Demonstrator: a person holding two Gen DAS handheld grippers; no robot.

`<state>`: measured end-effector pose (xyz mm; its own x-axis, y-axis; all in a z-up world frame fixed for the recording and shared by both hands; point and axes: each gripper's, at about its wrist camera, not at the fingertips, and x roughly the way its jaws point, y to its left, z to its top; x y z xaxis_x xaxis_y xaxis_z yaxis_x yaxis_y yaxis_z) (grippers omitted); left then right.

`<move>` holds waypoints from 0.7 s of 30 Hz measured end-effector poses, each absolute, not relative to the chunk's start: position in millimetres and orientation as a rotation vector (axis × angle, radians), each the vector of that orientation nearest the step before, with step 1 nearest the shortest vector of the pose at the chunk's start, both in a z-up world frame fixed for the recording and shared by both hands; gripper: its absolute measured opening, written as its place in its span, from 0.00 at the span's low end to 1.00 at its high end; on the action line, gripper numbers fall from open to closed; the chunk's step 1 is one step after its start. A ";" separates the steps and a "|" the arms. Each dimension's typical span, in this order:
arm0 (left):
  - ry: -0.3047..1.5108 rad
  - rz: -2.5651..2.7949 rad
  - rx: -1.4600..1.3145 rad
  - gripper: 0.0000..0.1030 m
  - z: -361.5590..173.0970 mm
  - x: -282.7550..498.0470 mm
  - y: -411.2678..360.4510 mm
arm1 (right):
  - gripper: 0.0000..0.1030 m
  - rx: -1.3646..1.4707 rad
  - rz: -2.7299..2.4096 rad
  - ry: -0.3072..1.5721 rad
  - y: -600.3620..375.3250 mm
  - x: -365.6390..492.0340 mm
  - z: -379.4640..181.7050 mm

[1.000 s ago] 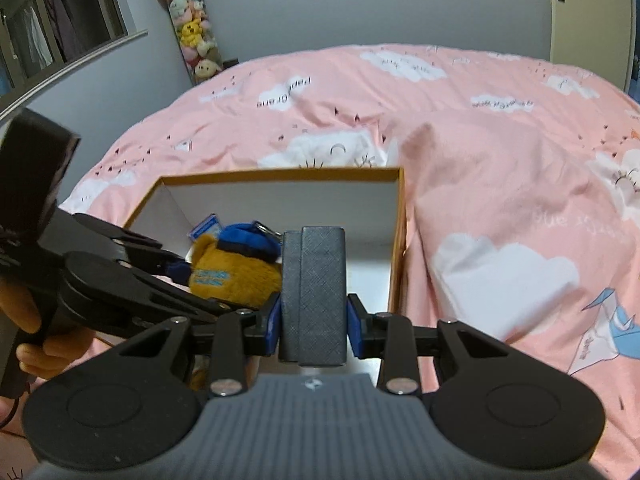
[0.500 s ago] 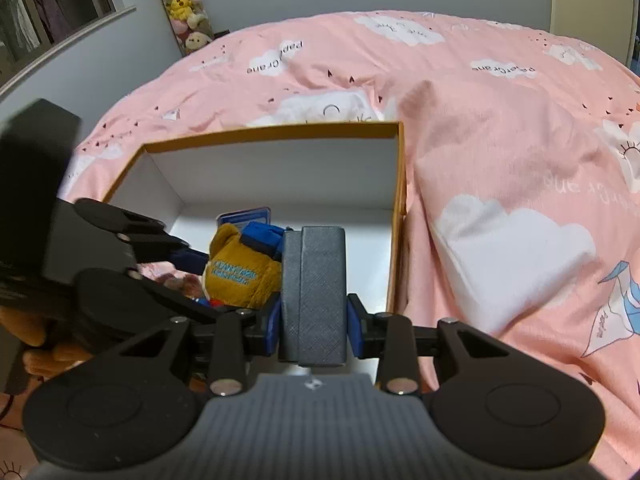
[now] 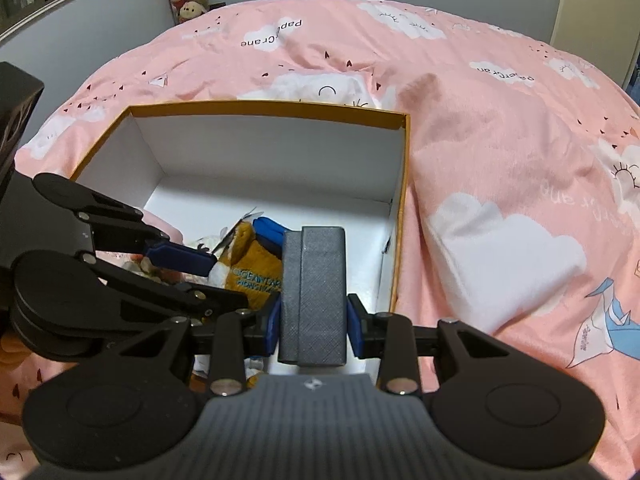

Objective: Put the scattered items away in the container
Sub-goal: 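Open both grippers to release the bear and grey box into the box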

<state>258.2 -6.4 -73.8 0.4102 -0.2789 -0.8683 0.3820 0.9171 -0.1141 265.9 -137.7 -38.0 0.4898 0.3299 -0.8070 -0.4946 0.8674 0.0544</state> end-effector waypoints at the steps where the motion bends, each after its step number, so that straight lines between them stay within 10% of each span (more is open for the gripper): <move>1: 1.067 -0.414 0.105 0.38 -73.0 256.6 -5.6 | 0.34 -0.205 0.502 0.933 -136.5 266.0 -38.0; 21: 0.934 -0.332 -0.047 0.38 -34.4 213.6 30.8 | 0.38 -0.280 0.494 0.992 -126.2 265.5 -33.0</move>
